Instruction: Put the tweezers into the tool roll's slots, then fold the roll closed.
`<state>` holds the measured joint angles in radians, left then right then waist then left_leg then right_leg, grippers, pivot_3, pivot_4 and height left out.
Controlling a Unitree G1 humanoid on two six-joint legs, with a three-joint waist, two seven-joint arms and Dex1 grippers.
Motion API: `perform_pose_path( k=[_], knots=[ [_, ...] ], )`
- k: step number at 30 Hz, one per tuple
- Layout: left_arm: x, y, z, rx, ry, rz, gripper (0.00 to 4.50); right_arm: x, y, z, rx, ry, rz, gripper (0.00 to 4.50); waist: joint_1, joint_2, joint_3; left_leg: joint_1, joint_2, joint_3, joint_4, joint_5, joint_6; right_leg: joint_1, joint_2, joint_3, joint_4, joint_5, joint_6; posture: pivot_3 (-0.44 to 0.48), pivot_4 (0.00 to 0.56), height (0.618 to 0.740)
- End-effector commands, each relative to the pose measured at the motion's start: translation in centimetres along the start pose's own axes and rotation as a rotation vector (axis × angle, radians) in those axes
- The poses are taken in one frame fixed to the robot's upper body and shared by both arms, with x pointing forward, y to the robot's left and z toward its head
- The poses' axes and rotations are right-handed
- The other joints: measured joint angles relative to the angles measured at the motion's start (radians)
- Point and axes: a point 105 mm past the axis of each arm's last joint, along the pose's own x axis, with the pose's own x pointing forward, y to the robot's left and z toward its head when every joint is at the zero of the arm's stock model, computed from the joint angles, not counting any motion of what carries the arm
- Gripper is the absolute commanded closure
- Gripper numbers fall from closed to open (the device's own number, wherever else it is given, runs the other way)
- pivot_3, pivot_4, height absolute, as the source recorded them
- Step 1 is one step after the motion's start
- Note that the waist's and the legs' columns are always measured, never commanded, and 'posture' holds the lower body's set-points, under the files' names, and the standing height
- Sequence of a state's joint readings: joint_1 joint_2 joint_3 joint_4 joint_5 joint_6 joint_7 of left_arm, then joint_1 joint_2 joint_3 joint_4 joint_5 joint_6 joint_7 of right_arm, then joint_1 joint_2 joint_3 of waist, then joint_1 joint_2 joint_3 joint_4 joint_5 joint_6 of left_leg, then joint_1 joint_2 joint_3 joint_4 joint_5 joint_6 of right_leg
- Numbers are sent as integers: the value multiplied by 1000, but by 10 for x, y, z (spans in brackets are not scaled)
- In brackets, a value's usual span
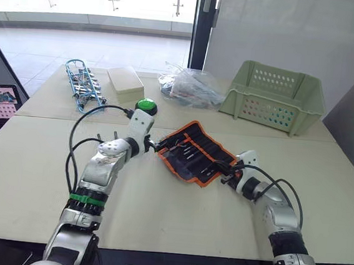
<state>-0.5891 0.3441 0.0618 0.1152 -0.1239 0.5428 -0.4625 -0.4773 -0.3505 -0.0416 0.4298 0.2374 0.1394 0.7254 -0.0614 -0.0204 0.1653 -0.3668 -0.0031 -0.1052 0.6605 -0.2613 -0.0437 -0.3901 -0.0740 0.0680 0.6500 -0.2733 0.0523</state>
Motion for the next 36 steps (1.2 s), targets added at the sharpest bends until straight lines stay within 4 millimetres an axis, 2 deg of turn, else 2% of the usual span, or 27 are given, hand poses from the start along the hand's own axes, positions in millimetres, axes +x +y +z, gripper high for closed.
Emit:
perform_pose_path(
  k=[1,5,10,15,18,22,26,30,36],
  knots=[
    [-25,27,-2,-9,-34,89,37,1,-1,-3,-2,30,2,4500,-2,0,0,0,0,0,0,0,0,0,0,0,0,0,0,0,150,740],
    [-61,49,-23,-73,-58,198,37,3,-2,-1,-6,30,7,4500,2,0,0,-1,0,0,0,0,0,-1,-1,0,-1,0,0,0,150,740],
    [-114,80,-53,-10,-49,424,37,4,-3,-7,0,56,18,4500,8,0,0,-1,0,0,0,0,0,-1,-1,0,-1,0,0,0,150,740],
    [-143,72,-70,-28,-71,477,37,4,-6,-10,2,68,17,4500,18,0,0,-1,0,1,-1,0,0,-1,-2,0,-2,0,-1,0,150,740],
    [-160,72,-87,-83,-69,586,37,5,-6,-11,7,67,18,4500,23,-1,-1,0,-1,1,-1,0,0,1,-2,0,-2,0,-1,0,150,740],
    [-175,61,-98,-143,-71,619,37,8,-3,-12,10,66,26,4500,19,-1,-1,0,0,1,-1,0,0,1,-1,0,-2,0,-1,0,150,740],
    [-188,40,-107,-172,-27,599,37,12,3,-15,20,66,44,4500,16,-1,-1,0,0,1,-1,0,0,1,-1,0,-2,0,-1,0,150,740],
    [-192,26,-107,-185,-15,587,37,12,4,-15,21,66,49,4500,17,-1,-1,0,0,1,-1,0,0,1,-1,0,-2,0,-1,0,150,740],
    [-189,24,-106,-186,-15,581,37,9,2,-16,20,69,45,4500,17,-1,-1,1,0,1,-1,0,0,1,-1,0,-3,0,-1,0,150,740]
  ],
)
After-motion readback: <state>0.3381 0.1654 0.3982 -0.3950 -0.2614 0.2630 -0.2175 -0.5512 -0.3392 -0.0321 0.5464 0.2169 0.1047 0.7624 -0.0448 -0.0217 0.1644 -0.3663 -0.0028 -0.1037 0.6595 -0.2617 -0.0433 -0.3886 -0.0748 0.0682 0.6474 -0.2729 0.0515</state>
